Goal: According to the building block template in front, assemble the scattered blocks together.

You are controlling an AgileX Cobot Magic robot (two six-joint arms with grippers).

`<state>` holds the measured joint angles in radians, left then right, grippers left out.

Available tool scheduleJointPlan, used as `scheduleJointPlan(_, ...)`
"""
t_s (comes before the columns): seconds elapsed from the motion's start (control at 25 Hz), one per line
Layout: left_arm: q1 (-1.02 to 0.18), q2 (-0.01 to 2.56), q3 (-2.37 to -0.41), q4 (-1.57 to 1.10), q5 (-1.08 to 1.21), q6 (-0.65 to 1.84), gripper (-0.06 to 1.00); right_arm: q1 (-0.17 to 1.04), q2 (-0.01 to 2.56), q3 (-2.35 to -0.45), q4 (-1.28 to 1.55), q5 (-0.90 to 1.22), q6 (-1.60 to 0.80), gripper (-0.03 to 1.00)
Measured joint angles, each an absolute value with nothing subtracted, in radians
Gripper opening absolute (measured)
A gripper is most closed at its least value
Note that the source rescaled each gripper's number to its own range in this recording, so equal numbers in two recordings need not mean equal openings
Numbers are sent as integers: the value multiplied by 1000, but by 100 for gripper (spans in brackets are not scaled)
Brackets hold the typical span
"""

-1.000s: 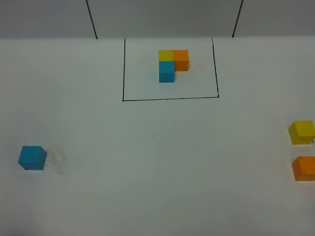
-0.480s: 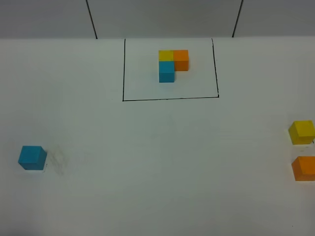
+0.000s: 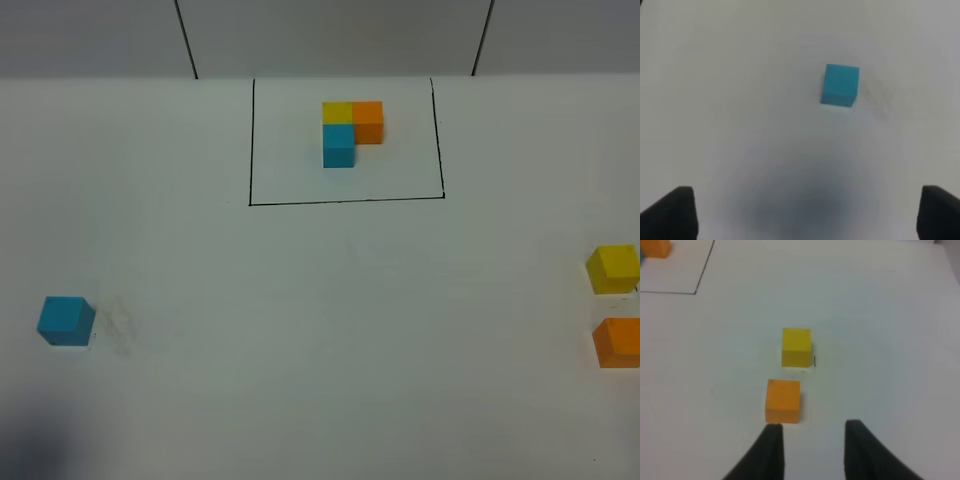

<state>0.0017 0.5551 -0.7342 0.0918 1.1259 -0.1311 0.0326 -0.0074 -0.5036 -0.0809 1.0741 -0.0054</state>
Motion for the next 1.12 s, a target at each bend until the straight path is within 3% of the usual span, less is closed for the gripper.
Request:
scheduleJointPlan(0.44, 2, 1170, -855, 52, 953, -122, 87, 33, -7, -504, -81, 1074, 0, 0)
scheduleJointPlan(1.12, 2, 1517, -769, 0, 573, -88, 81, 33, -7, -504, -81, 1074, -5, 0)
